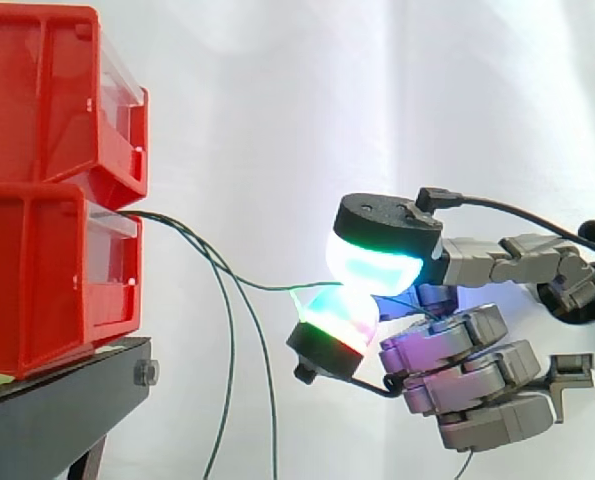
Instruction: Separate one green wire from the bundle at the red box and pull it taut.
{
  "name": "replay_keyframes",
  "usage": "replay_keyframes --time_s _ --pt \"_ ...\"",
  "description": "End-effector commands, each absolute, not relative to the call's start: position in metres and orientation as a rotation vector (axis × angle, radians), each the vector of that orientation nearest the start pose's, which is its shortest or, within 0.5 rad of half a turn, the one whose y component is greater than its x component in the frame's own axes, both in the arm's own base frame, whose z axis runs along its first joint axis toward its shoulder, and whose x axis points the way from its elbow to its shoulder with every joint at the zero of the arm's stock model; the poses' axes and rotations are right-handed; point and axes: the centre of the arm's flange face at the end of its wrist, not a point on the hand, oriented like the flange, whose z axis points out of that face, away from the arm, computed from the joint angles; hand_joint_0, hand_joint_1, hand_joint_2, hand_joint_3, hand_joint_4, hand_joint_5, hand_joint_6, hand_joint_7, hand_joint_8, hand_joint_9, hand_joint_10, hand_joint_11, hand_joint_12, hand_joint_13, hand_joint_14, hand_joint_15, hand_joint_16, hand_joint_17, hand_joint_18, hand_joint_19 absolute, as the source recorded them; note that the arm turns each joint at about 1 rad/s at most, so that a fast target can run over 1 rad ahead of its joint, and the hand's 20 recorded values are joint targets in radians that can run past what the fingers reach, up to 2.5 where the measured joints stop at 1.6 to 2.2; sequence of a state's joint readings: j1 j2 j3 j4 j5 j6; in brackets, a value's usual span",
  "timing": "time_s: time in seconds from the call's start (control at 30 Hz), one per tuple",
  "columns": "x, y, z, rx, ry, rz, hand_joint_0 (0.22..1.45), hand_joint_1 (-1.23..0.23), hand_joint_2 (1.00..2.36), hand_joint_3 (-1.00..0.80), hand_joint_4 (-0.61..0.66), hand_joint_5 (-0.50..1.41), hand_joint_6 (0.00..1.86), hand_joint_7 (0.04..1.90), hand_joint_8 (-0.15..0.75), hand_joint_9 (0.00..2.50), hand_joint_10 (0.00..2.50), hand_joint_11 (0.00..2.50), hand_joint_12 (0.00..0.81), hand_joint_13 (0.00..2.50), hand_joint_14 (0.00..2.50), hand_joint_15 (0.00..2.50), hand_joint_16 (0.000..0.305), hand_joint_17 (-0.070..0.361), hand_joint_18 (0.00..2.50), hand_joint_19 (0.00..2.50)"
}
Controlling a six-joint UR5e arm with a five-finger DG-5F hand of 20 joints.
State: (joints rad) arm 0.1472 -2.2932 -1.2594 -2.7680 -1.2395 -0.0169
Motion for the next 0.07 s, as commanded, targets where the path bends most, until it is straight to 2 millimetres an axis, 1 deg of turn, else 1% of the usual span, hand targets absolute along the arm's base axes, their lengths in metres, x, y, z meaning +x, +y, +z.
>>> replay_keyframes --time_s 0.0,0.03 --pt "0.7474 -0.0566 0.2215 1.299 1.111 1.037 0.64 -0.81 1.02 -0.02 -0.09 -0.11 0.92 1.2 0.299 0.97 2.5 1.35 0.358 1.12 2.5 1.13 0.048 0.108 1.64 1.69" --pt "0.7474 -0.0566 0.2215 1.299 1.111 1.037 0.64 -0.81 1.02 -0.02 -0.09 -0.11 0.92 1.2 0.299 0.97 2.5 1.35 0.361 1.12 2.5 1.14 0.049 0.109 1.63 1.7"
